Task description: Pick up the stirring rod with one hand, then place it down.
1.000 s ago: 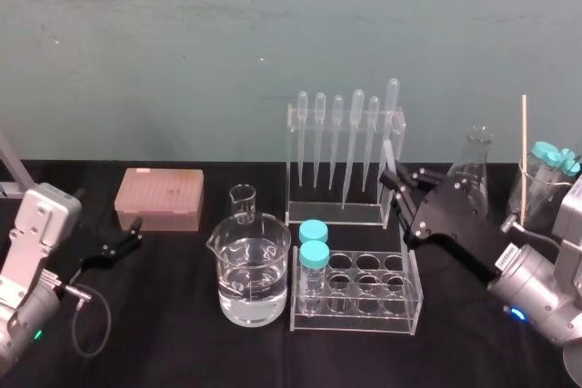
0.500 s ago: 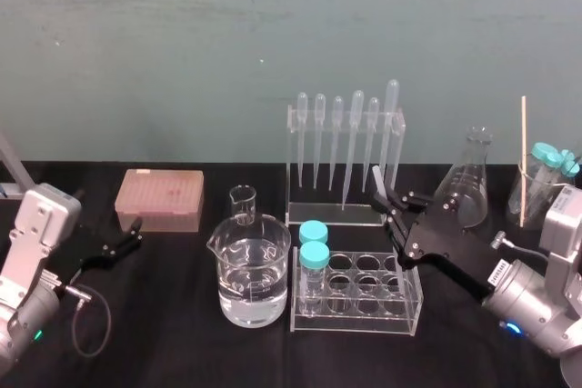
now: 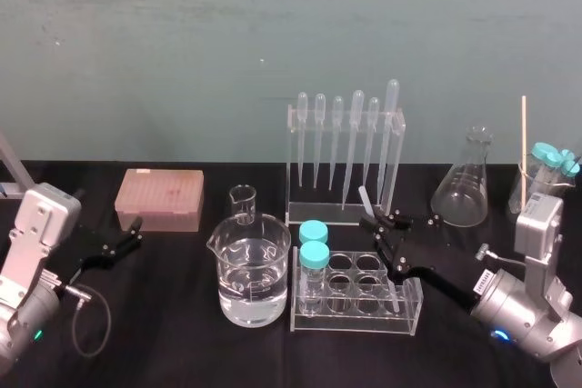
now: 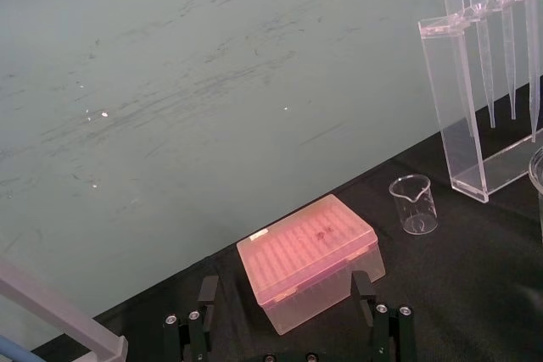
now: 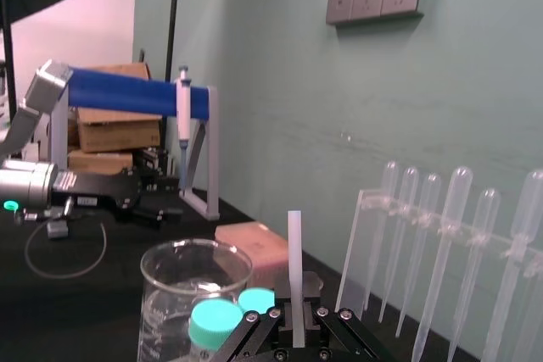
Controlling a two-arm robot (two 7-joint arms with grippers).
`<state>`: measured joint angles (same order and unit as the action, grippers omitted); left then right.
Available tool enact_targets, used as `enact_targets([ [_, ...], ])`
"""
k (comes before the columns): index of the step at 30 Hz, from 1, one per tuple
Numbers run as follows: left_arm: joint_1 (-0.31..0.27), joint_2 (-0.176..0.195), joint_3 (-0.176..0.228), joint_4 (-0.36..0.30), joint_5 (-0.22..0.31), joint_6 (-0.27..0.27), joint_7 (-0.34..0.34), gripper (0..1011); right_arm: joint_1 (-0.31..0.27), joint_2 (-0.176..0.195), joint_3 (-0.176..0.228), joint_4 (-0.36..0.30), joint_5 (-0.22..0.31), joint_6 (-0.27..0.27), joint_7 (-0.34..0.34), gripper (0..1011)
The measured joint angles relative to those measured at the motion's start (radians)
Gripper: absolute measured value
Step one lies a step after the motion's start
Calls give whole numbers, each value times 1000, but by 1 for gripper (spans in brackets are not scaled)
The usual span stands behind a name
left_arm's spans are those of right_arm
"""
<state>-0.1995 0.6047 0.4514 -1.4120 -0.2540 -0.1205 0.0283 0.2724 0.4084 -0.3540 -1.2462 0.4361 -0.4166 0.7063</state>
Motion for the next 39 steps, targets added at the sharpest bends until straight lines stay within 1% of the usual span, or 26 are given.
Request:
enact_targets([
  [7,0,0,0,0,0,0,0,1000,10,-1,-13,25,-18,10,-5,68],
  [23,0,0,0,0,0,0,0,1000,8,-1,-10,21,-16,8,-6,72],
  [25,0,0,0,0,0,0,0,1000,8,-1,-10,20,-16,8,-6,133],
  [27,0,0,0,0,0,0,0,1000,8,-1,-10,20,-16,8,-6,153],
  [28,0,0,0,0,0,0,0,1000,8,-1,-10,20,-15,7,-6,209],
  [31,0,0,0,0,0,0,0,1000,8,-1,-9,20,-15,7,-6,292],
  [33,0,0,0,0,0,0,0,1000,8,-1,-9,20,-15,7,-6,373],
  [34,0,0,0,0,0,0,0,1000,8,-1,-9,19,-15,7,-6,383],
  [35,0,0,0,0,0,0,0,1000,7,-1,-9,19,-15,7,-6,433],
  [38,0,0,0,0,0,0,0,1000,8,-1,-9,19,-15,6,-6,512],
  [39,0,0,0,0,0,0,0,1000,7,-1,-9,19,-15,6,-6,575],
])
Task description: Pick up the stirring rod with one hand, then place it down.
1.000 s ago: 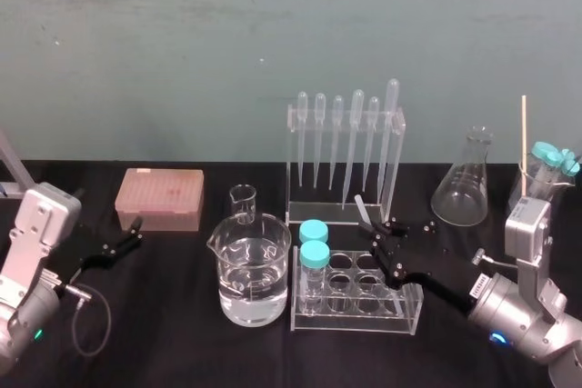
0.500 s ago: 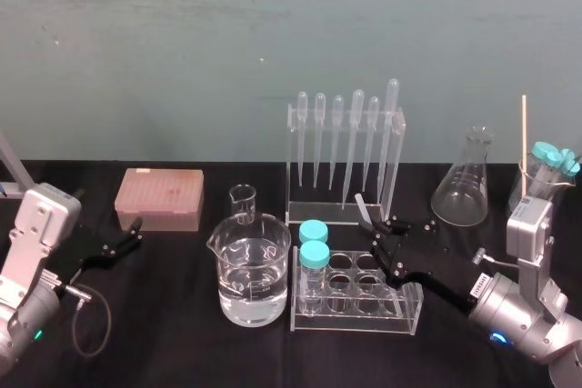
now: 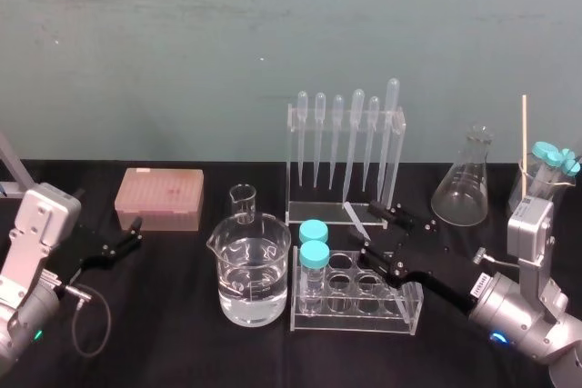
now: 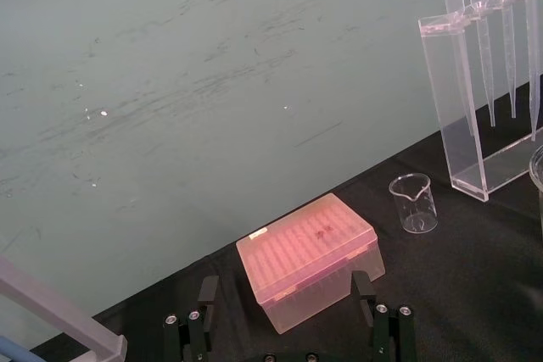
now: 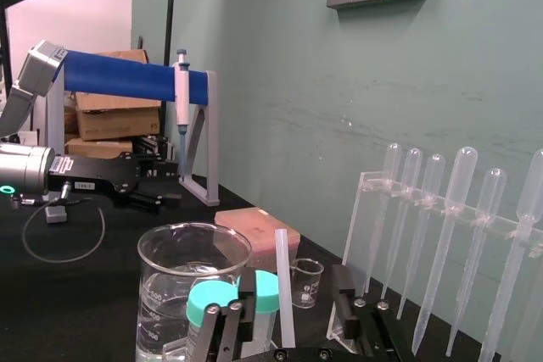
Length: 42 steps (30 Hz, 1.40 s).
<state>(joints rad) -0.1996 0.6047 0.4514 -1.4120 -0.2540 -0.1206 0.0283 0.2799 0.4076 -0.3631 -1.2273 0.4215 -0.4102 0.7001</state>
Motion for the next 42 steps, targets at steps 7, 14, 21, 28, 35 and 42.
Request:
enact_targets([
  [7,0,0,0,0,0,0,0,1000,0,0,0,0,0,0,0,783],
  [14,0,0,0,0,0,0,0,1000,-8,2,17,-34,-2,-31,-17,976],
  [21,0,0,0,0,0,0,0,1000,-31,-5,87,-105,-17,-89,-100,1003],
  [28,0,0,0,0,0,0,0,1000,-68,-18,172,-132,-83,-3,-277,1003],
  [35,0,0,0,0,0,0,0,1000,-112,-8,217,-121,-105,272,-388,1003],
  [42,0,0,0,0,0,0,0,1000,-119,-6,219,-117,-104,313,-391,1003],
])
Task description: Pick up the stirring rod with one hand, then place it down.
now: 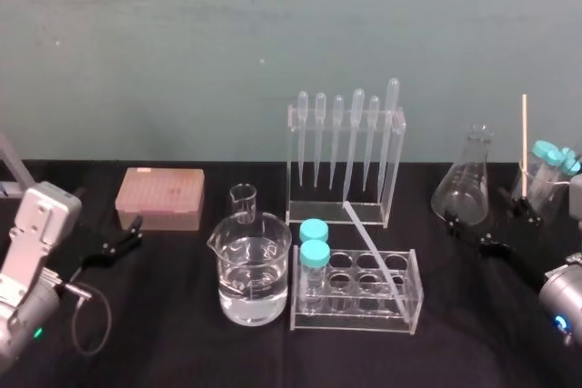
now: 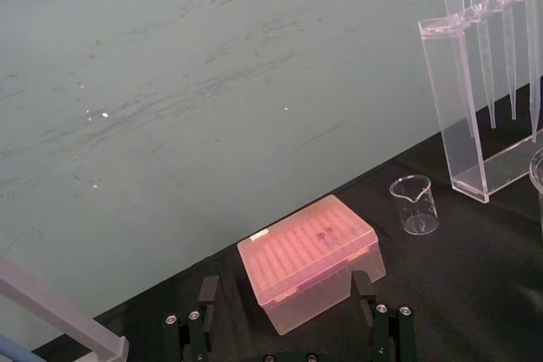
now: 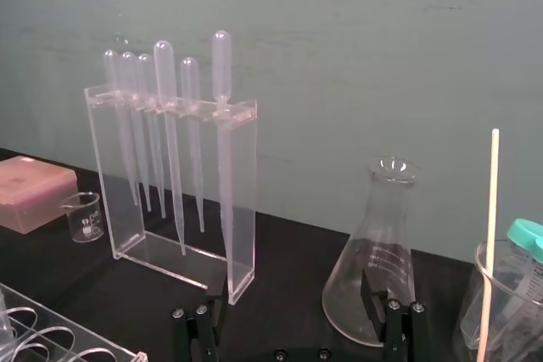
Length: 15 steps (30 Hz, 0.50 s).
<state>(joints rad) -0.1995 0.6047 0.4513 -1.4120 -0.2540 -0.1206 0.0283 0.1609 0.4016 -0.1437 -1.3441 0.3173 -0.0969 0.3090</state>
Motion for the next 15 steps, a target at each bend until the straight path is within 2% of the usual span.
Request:
enact_targets([
  [15,0,0,0,0,0,0,0,1000,3,0,-3,0,1,-16,3,1003],
])
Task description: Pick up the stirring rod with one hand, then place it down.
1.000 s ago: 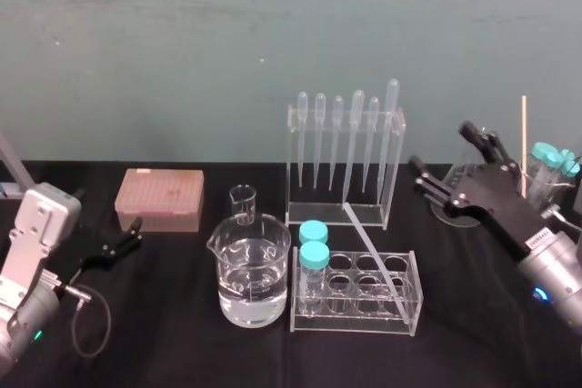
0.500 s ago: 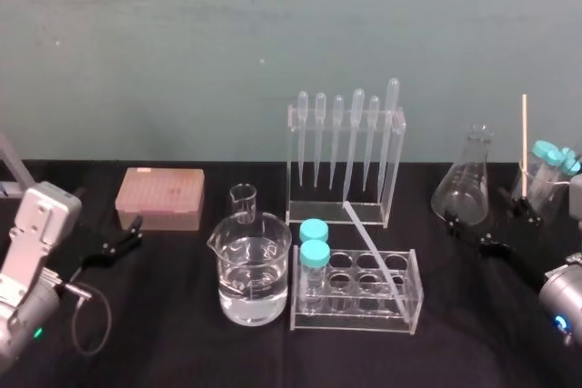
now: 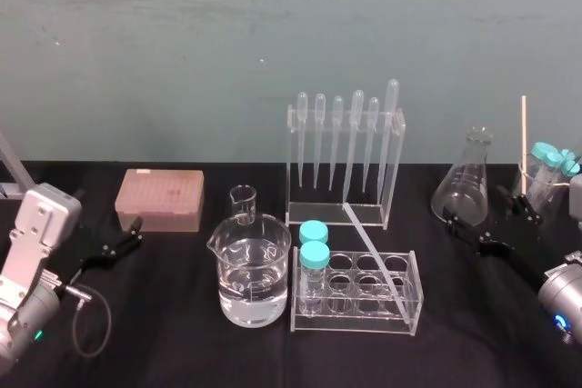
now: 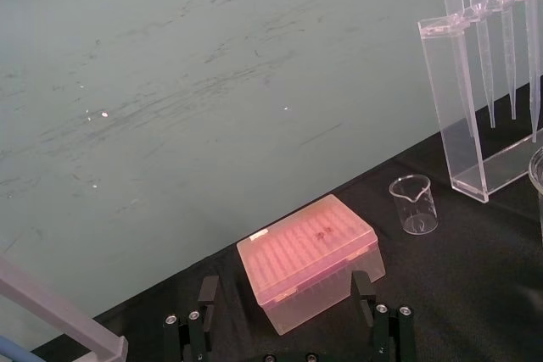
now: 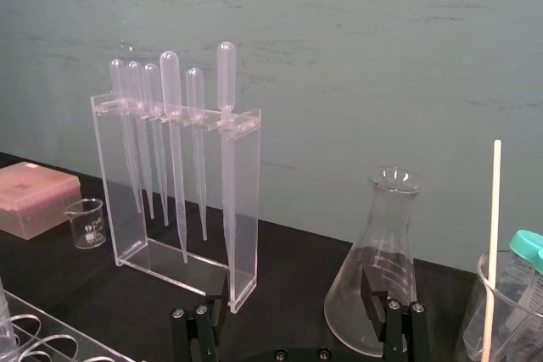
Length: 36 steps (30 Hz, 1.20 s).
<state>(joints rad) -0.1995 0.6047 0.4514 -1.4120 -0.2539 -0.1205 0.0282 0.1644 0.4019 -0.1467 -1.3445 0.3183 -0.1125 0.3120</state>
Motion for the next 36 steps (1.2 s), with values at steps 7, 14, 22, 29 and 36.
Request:
enact_targets([
  [7,0,0,0,0,0,0,0,1000,1,0,-1,0,1,-2,1,1003],
  [14,0,0,0,0,0,0,0,1000,1,0,-1,0,1,-4,1,1003],
  [22,0,0,0,0,0,0,0,1000,2,0,-1,0,1,-6,2,1003],
  [29,0,0,0,0,0,0,0,1000,2,0,-1,0,1,-6,3,1003],
  [36,0,0,0,0,0,0,0,1000,2,0,-1,0,1,-6,3,1003],
])
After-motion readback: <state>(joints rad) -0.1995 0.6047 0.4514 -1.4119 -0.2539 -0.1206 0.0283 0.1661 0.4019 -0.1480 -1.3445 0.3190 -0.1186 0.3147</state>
